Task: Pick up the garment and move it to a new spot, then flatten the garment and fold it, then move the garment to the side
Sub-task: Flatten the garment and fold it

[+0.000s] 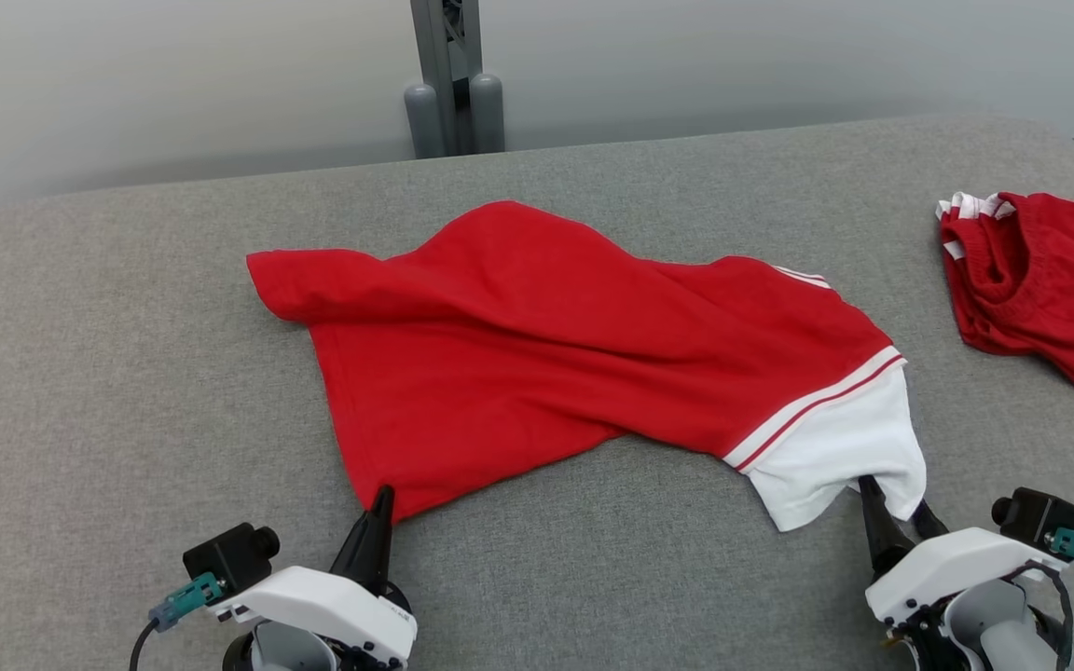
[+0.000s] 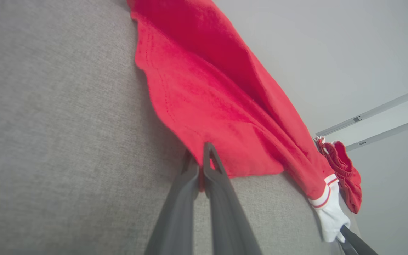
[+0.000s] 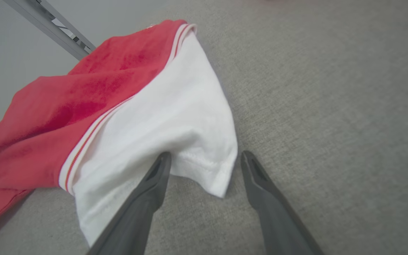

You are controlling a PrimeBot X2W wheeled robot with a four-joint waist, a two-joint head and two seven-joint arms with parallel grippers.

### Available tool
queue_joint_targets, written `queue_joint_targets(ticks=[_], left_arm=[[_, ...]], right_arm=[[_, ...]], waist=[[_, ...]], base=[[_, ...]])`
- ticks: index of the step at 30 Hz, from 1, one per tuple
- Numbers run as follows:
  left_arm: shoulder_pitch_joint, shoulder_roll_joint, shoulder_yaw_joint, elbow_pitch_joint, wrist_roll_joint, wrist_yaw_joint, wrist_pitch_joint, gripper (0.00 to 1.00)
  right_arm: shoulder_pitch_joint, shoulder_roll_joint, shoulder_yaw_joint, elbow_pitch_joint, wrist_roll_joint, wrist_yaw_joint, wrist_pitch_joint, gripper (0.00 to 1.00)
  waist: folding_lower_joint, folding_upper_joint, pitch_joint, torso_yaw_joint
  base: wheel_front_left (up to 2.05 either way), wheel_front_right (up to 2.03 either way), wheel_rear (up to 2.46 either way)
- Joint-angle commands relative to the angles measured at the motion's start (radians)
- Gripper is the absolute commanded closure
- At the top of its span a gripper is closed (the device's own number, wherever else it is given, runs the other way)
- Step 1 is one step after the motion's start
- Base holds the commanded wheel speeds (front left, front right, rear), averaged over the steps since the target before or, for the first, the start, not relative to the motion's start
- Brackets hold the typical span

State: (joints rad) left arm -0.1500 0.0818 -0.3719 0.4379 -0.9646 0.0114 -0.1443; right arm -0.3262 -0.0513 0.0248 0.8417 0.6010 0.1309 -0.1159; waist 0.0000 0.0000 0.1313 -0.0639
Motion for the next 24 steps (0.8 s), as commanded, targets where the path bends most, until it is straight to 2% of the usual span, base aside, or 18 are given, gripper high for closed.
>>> queue_joint_targets(ticks=[1, 2, 4, 5, 6, 13, 24], left_arm=[[0.004, 0.011, 0.003, -0.010, 0.007, 0.007, -0.001, 1.00], [0.007, 0.012, 0.003, -0.013, 0.008, 0.009, 0.000, 1.00], [0.012, 0.014, 0.003, -0.020, 0.006, 0.013, 0.001, 1.00], [0.013, 0.015, 0.004, -0.024, 0.006, 0.015, 0.002, 1.00], [0.014, 0.017, 0.004, -0.026, 0.005, 0.015, 0.001, 1.00], [0.022, 0.019, 0.021, -0.048, -0.011, 0.015, -0.011, 1.00], [0.002, 0.010, 0.075, -0.165, -0.105, -0.009, 0.011, 1.00]], right_arm=[[-0.011, 0.001, 0.008, 0.040, 0.004, 0.000, -0.002, 0.44], [-0.020, 0.001, 0.011, 0.056, 0.009, 0.000, -0.006, 0.56], [-0.033, 0.005, 0.024, 0.079, 0.024, 0.000, -0.008, 0.68], [-0.039, 0.006, 0.033, 0.081, 0.042, 0.000, -0.008, 0.89], [-0.042, 0.005, 0.040, 0.081, 0.056, 0.000, -0.015, 1.00], [-0.041, -0.016, 0.090, -0.009, 0.145, 0.000, -0.058, 1.00], [-0.005, -0.127, 0.166, -0.364, 0.314, 0.000, -0.072, 1.00]], waist=[[0.0000, 0.0000, 0.002, 0.004], [0.0000, 0.0000, 0.002, 0.005], [0.0000, 0.0000, 0.002, 0.008], [0.0000, 0.0000, 0.002, 0.008], [0.0000, 0.0000, 0.002, 0.008], [0.0000, 0.0000, -0.009, -0.002], [0.0000, 0.0000, -0.063, -0.025]], base=[[0.00, 0.00, 0.00], [0.00, 0.00, 0.00], [0.00, 0.00, 0.00], [0.00, 0.00, 0.00], [0.00, 0.00, 0.00], [0.00, 0.00, 0.00], [0.00, 0.00, 0.00]])
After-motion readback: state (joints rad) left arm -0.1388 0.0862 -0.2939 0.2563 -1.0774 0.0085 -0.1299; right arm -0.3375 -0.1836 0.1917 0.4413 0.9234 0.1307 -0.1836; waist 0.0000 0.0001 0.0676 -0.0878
